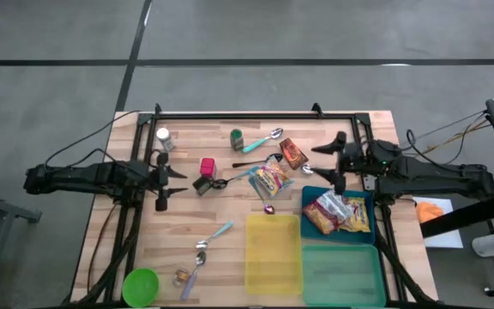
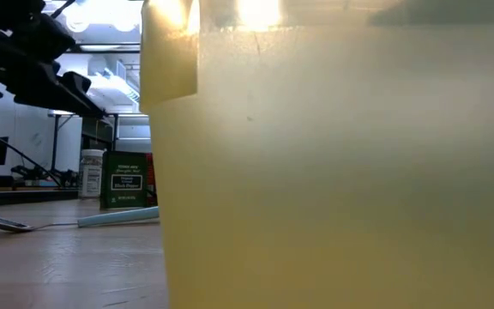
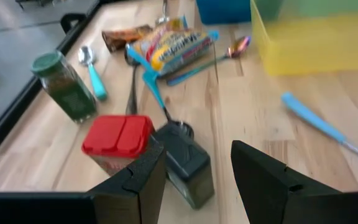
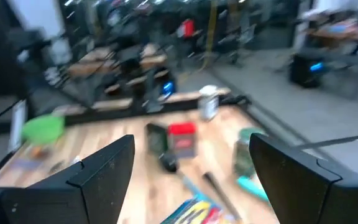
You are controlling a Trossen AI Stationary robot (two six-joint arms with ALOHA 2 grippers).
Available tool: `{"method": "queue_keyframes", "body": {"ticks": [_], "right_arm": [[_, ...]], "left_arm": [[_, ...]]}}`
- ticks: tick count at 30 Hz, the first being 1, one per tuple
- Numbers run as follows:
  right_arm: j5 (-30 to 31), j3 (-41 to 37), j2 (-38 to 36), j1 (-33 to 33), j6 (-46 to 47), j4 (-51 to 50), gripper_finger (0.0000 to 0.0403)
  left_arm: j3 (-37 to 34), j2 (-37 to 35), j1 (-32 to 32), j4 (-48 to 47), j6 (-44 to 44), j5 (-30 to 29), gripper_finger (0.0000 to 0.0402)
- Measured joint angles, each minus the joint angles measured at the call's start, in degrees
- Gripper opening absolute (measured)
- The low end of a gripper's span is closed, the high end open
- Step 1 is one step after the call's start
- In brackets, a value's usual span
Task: Pick & Place Food Item
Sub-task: Put the blue noodle pack into the blue bin
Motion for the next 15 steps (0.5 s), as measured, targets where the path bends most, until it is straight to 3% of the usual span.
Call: {"method": "queue_keyframes", "body": {"ticks": [4, 10, 15], "right_arm": [[-1.63, 3.07, 6.42, 0.00, 0.02, -3.26, 0.0316], [-1.71, 12.11, 18.37, 0.00, -4.61, -20.61, 0.0315], [-2.16, 18.43, 26.36, 0.01, -3.05, -27.73, 0.0315]], "left_arm": [[0.00, 0.00, 0.00, -1.06, 0.00, -0.01, 0.0181], [0.00, 0.00, 0.00, -1.21, 0.00, -0.02, 0.0181], [0.00, 0.00, 0.00, -1.22, 0.00, -0.02, 0.0181]]}}
